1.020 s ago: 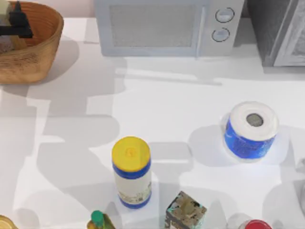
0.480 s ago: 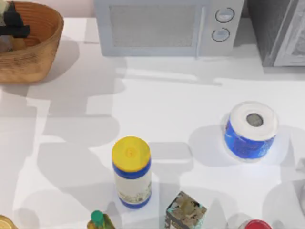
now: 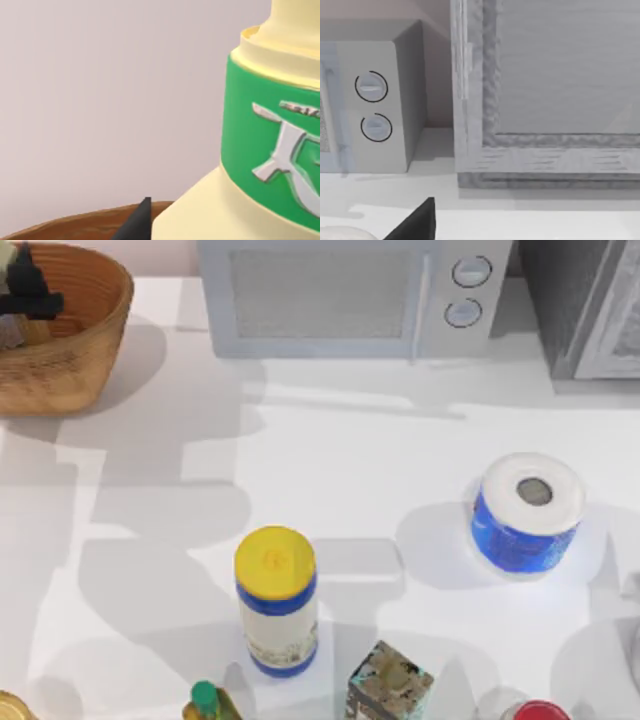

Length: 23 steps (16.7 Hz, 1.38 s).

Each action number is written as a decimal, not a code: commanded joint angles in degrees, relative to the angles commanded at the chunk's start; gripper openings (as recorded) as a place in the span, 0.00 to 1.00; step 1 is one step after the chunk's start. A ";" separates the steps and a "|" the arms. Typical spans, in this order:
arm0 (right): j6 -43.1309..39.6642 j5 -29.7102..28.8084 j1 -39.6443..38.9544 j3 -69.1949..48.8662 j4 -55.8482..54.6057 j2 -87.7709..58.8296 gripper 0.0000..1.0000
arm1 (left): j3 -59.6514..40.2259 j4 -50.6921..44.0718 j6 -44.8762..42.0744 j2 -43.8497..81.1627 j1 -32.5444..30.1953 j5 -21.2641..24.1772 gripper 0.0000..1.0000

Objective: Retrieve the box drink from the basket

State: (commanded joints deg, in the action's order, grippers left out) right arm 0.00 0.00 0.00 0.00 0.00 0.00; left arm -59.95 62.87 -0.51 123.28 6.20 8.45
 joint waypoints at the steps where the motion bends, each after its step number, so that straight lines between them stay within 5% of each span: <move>1: 0.00 0.00 0.00 0.00 0.00 0.00 1.00 | 0.00 0.00 0.00 0.00 0.00 0.00 0.00; 10: 0.00 0.00 0.00 0.00 0.00 0.00 1.00 | -0.38 -1.92 -0.12 -1.83 0.32 0.00 0.00; 23: 0.00 0.00 0.00 0.00 0.00 0.00 1.00 | -13.22 -29.71 -0.36 -17.68 0.25 -0.31 0.00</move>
State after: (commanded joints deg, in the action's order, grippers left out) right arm 0.00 0.00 0.00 0.00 0.00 0.00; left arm -73.17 33.16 -0.87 105.60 6.44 8.13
